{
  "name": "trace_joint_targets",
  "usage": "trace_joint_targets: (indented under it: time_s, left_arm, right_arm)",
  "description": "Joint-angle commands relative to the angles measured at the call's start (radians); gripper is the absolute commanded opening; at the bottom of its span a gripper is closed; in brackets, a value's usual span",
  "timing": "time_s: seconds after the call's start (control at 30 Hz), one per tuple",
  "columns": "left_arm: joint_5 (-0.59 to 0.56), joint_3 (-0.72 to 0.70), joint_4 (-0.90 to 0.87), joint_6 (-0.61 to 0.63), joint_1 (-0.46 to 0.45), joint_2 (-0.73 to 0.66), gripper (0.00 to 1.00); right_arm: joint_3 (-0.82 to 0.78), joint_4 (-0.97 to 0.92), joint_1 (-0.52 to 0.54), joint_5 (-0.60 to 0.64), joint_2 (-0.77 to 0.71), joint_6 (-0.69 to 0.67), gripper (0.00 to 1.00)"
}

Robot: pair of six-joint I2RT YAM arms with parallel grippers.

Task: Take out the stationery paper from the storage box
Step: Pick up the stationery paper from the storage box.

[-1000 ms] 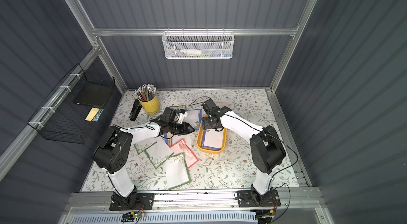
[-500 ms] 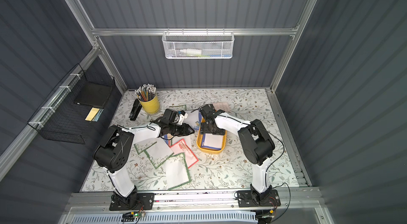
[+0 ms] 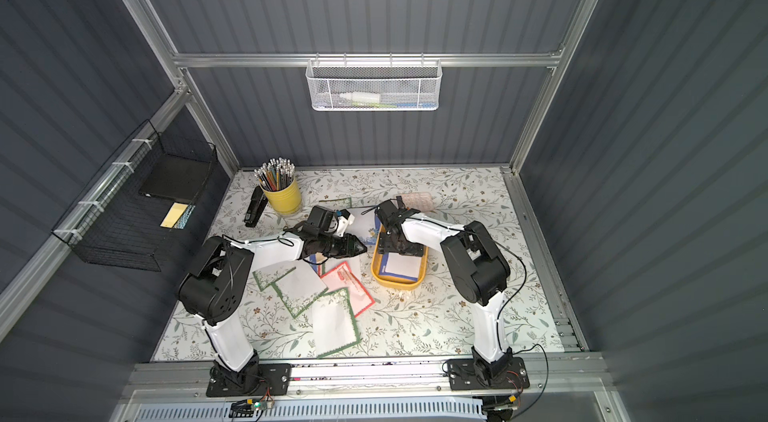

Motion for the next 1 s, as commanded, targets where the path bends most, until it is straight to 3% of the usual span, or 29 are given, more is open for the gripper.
trace_joint_targets:
  time_s: [0.0, 0.3, 0.53, 0.97]
  left_arm:
    - [0.010, 0.004, -0.019, 0.025, -0.003, 0.016, 0.43]
    - [0.003, 0.014, -0.036, 0.029, -0.003, 0.014, 0.43]
    - [-0.001, 0.010, -0.036, 0.026, -0.002, 0.020, 0.43]
    - [-0.026, 0.054, -0.095, 0.030, 0.016, -0.068, 0.42]
  right_arm:
    - [-0.090, 0.038, -0.003, -0.072, 0.061, 0.020, 0.96]
    - [-0.182, 0.135, -0.004, -0.187, 0.094, -0.002, 0.55]
    - [-0.197, 0.152, -0.007, -0.200, 0.096, -0.015, 0.03]
    - [-0.067, -0.048, -0.025, -0.009, -0.140, -0.077, 0.00]
